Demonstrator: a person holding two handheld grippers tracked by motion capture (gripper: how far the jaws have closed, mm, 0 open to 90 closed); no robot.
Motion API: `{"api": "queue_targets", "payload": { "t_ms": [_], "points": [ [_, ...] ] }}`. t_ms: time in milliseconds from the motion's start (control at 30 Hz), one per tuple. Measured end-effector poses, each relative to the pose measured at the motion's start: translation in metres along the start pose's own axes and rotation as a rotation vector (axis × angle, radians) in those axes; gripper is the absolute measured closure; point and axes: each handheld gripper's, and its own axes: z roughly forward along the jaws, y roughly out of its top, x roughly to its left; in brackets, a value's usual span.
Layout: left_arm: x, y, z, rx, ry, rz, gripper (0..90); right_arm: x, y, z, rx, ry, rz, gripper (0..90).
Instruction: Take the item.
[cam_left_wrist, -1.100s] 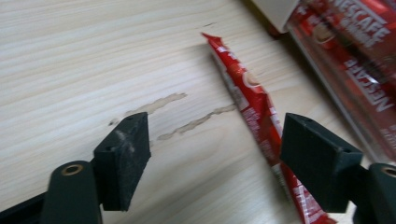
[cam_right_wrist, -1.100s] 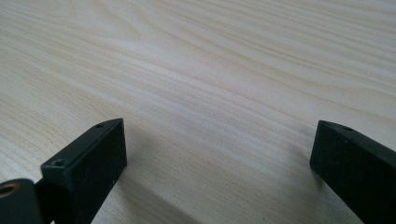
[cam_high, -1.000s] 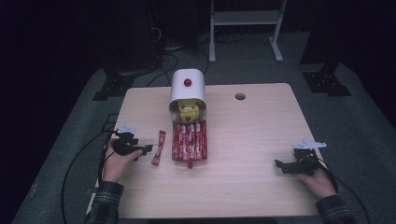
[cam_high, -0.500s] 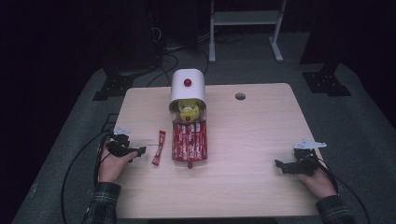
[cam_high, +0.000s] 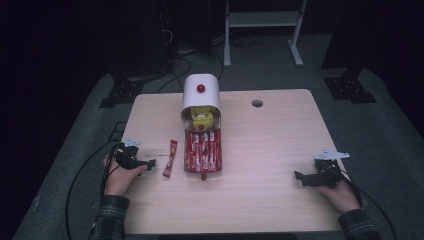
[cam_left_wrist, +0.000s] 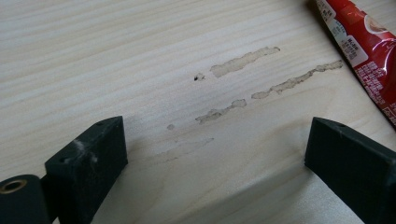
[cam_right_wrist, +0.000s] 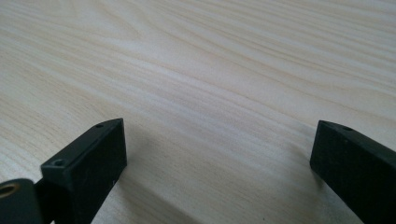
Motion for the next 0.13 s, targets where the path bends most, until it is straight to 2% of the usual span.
{"api": "queue_targets", "payload": {
  "t_ms": [133],
  "points": [
    [-0.0001, -0.0034, 0.0011, -0.033, -0.001, 0.002, 2.4, 0.0, 0.0, 0.0, 0.0, 0.0, 0.0, 3.0]
  ]
}}
